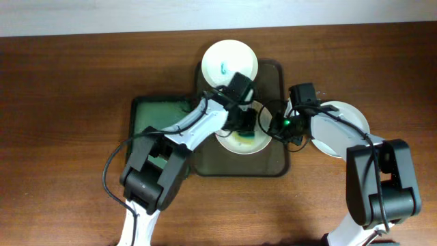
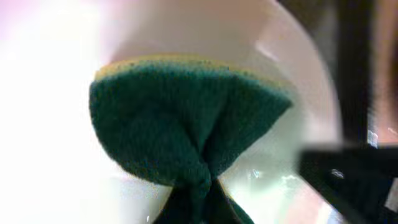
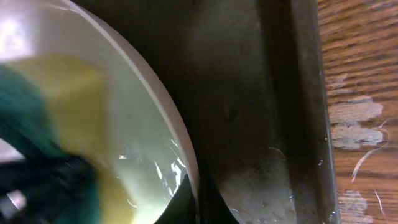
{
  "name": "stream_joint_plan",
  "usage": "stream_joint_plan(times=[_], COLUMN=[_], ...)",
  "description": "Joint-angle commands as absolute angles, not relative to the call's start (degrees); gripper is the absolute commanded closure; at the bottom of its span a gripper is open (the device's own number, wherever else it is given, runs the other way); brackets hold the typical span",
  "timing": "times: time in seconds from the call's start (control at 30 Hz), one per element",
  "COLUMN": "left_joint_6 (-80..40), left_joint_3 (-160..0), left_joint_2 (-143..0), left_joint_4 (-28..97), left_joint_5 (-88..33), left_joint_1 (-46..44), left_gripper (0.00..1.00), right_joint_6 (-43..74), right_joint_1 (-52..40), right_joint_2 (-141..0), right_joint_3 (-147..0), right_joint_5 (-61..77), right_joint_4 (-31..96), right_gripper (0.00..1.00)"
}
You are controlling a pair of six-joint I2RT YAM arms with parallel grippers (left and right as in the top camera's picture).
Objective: Clean dirty plates on tray and stack at the side
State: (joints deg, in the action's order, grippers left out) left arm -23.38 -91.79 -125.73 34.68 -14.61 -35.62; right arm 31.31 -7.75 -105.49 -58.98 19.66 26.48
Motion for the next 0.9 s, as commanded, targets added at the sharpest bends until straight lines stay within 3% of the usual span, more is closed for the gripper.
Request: stream_joint_plan(times=[0.0,0.1,0.2,0.33,0.43,0.5,0.63,0.7,0.87], left_joint_6=[-20.95,-19.16,-17.91,-18.79,-18.79,-19.92,-19.88,-19.84,-18.55], left_joint_3=[-91.15,-91.11,-91.13,-91.13,-91.13,-91.11,-87.99,-87.46,-87.46], left_joint_2=[-126.85,-126.85,-126.82,-124.86,-121.60,-121.16,-121.40,-121.40,-121.36], left_joint_4=[32.32,33.67,40.91,45.25,45.08,42.44,33.61,32.18,27.53], left_joint_5=[-25.71,-20.99,5.89,20.10,21.89,19.59,-3.84,-7.46,-29.69], left_joint_1=[-38.09,-38.06,-36.23,-33.26,-32.95,-32.95,-34.87,-36.95,-35.83], left_gripper=[1.00,1.00,1.00,1.00,1.00,1.00,1.00,1.00,1.00], right_joint_6=[32.25,32.23,32.23,32.23,32.23,32.23,32.21,32.21,32.23], right_joint_1=[-8.23,-8.23,-8.23,-8.23,-8.23,-8.23,-8.23,-8.23,-8.23], right_joint_2=[-106.24,-106.24,-106.24,-106.24,-106.24,-106.24,-106.24,-106.24,-106.24], right_joint_3=[-58.74,-58.74,-58.74,-58.74,-58.74,-58.74,-58.74,-58.74,-58.74], right_joint_5=[21.26,21.30,22.11,22.09,22.09,22.09,22.04,22.09,22.06], right_joint_4=[25.67,25.71,25.78,25.91,25.93,25.91,25.91,25.96,26.11], right_gripper=[0.96,0.96,0.96,0.96,0.96,0.96,0.96,0.96,0.96])
